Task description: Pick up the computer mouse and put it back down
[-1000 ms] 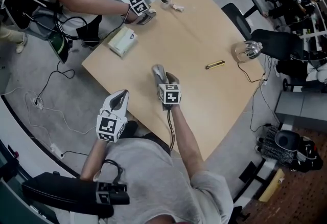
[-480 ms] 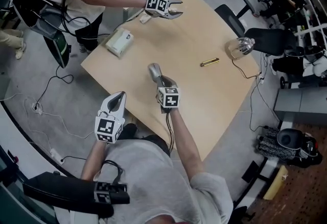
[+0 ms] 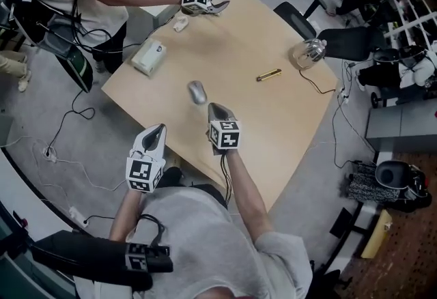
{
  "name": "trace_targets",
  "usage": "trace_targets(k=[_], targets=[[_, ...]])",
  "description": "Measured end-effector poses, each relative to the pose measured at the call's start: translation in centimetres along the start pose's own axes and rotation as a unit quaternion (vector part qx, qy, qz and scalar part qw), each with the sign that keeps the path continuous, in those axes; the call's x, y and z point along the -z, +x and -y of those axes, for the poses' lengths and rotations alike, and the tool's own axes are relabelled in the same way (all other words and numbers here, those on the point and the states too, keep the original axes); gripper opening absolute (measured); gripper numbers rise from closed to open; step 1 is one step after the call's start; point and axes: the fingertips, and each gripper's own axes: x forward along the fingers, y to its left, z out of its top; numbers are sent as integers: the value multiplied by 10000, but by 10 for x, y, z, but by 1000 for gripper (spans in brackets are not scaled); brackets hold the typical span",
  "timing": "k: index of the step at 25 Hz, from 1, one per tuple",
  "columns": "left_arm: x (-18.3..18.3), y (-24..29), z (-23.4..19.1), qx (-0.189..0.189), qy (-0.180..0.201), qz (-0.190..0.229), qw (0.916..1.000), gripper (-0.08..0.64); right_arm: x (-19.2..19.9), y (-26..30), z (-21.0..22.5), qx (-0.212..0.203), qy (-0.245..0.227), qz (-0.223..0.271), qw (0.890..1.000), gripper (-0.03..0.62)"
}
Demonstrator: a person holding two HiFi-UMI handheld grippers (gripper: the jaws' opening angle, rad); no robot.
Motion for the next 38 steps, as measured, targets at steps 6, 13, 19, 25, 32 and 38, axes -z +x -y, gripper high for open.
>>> trace_targets(k=[6, 13, 19, 25, 32, 38], targets=[[-6, 5, 31, 237, 134, 43, 9996, 20, -16, -49, 13, 82, 141, 449, 9989, 6], [-13, 12, 81, 622, 335, 125, 9974, 20, -20, -120, 42, 358, 345, 960, 9941, 6], [-17, 20, 131, 1010, 494, 150, 9935, 20, -15, -182, 72, 720, 295, 1286, 9886, 6], [-18, 27, 177, 1383, 619, 180, 9883, 20, -1, -237, 99, 1032, 480, 1555, 9813, 6], [-19, 31, 226, 1753, 753, 221, 9814, 20, 16, -302, 122, 1325, 695, 1924, 9698, 6], [-14, 28, 259, 1979, 860, 181, 9763, 20, 28, -350, 129, 1533, 770, 2222, 9598, 6]])
